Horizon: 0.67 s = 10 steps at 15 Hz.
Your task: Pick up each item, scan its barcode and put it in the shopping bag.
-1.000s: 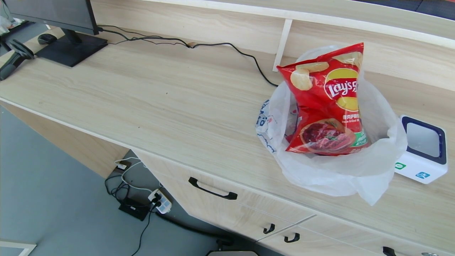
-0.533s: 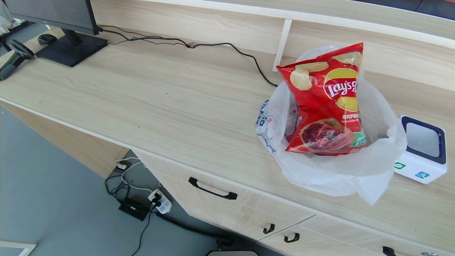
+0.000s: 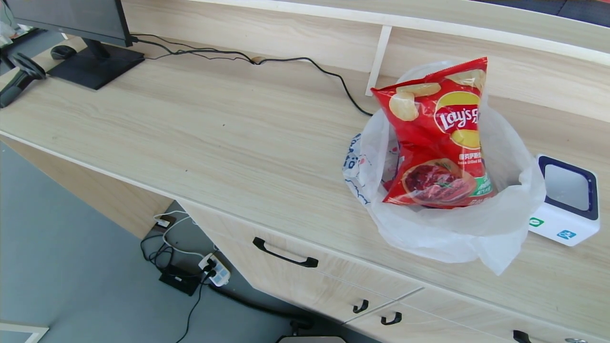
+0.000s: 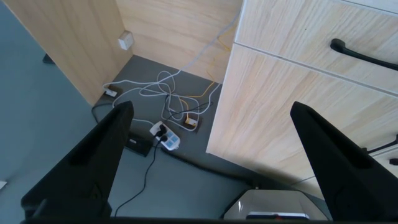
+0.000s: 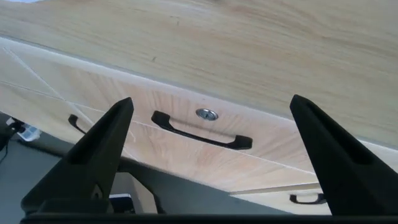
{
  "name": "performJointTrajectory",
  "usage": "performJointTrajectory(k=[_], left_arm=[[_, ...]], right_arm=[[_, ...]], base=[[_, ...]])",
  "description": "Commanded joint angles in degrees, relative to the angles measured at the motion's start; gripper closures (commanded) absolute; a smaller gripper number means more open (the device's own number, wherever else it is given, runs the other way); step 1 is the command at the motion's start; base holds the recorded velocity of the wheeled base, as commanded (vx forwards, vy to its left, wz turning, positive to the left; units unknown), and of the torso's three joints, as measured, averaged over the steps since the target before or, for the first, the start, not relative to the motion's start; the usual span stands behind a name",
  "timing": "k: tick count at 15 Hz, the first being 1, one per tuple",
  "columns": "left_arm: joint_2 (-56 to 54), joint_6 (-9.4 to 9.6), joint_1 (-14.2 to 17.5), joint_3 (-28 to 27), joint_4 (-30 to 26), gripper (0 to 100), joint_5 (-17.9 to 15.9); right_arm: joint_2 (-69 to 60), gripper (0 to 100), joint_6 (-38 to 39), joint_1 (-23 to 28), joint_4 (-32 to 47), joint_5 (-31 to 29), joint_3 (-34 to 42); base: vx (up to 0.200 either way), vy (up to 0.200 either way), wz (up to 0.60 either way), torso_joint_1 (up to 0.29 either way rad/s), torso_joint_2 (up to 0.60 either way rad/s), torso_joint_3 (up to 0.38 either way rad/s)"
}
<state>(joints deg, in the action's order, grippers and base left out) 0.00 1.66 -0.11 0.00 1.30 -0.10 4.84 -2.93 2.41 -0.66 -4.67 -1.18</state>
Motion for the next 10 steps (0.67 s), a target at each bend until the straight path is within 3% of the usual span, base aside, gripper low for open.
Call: performJointTrajectory(k=[1, 4, 10], left_arm=[[0.1, 0.01, 0.0, 0.0, 0.0, 0, 0.0], [0.1, 0.01, 0.0, 0.0, 0.0, 0, 0.0], [0.1, 0.01, 0.0, 0.0, 0.0, 0, 0.0]], right_arm=[[-0.7, 0, 2.7, 0.4, 0.7, 0.4, 0.7], [-4.8, 0, 4.6, -2.2, 0.4, 0.4, 1.2], [-4.8, 0, 5.0, -2.2, 0.4, 0.4, 1.1]], base=[[0.000, 0.000, 0.00, 0.000, 0.00, 0.000], [0.000, 0.000, 0.00, 0.000, 0.00, 0.000], [0.000, 0.000, 0.00, 0.000, 0.00, 0.000]])
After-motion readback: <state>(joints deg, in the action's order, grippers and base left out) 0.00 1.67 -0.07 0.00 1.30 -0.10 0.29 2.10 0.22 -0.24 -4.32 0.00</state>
